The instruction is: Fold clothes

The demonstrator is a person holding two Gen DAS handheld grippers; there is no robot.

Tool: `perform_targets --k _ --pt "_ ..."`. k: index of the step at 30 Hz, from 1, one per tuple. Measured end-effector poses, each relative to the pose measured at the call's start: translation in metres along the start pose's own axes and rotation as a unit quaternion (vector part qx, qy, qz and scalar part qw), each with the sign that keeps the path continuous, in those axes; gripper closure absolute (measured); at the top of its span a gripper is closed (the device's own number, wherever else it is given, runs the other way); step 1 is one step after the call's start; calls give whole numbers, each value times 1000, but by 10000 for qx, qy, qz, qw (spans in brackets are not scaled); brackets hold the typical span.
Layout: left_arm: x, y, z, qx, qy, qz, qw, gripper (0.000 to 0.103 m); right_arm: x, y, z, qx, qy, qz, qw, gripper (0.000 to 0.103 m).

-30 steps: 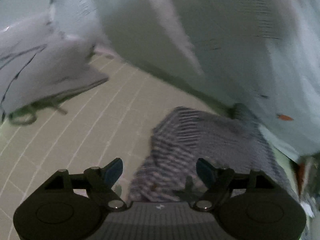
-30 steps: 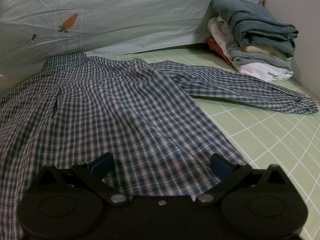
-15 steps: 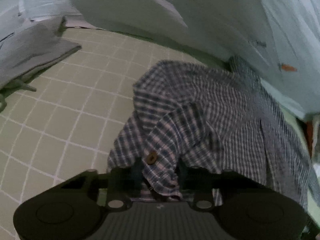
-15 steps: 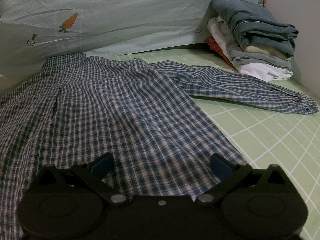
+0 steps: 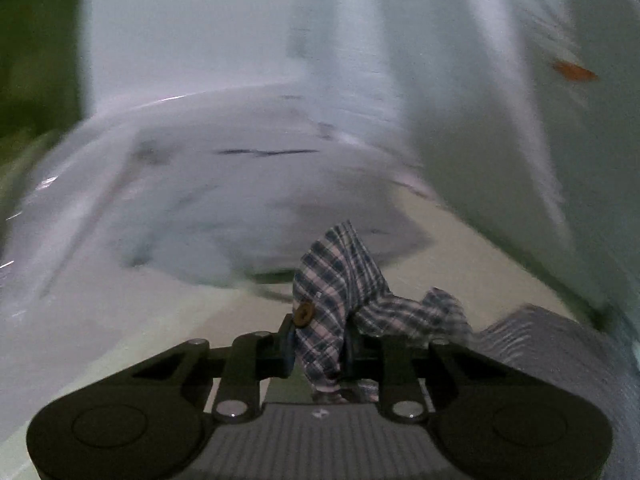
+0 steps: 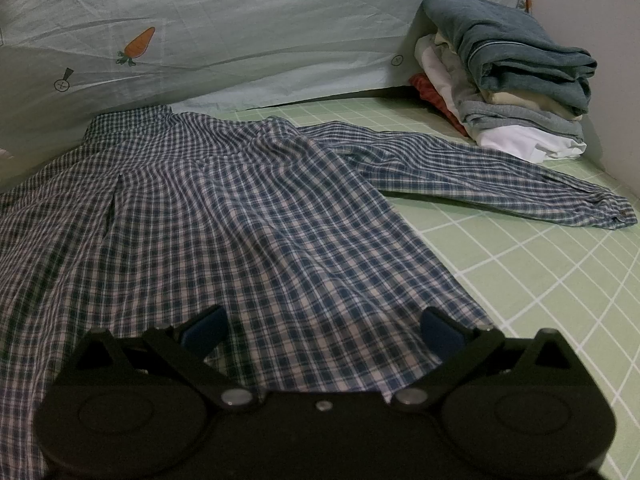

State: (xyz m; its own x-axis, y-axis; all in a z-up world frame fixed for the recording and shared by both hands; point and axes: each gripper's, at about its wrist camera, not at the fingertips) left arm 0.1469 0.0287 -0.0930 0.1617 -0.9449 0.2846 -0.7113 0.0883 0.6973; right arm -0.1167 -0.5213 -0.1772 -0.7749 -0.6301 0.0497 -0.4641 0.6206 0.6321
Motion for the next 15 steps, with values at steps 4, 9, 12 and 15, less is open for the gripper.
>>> perform_targets --k 4,9,12,15 --pt "-38 3 1 5 387 -373 9986 80 0 0 0 0 1 0 10000 0" --pt "-54 2 8 -10 514 -488 9975 79 0 0 0 -1 2 3 10000 0" --pt "-56 -12 12 -354 568 -655 9956 76 0 0 0 -1 5 2 10000 0" --pt "-58 -20 19 -617 662 -822 9925 56 1 -1 0 -2 5 5 10000 0"
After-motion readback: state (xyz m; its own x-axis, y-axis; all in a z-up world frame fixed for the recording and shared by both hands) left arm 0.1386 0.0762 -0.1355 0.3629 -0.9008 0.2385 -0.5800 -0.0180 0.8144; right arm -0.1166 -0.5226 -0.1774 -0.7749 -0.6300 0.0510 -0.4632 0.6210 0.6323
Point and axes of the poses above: each gripper's, at about its wrist camera, not at the fingertips, and y roughly against the way its jaws point, x to its right, z to its underside, and after that the axes turned 4 degrees about z, right-handed
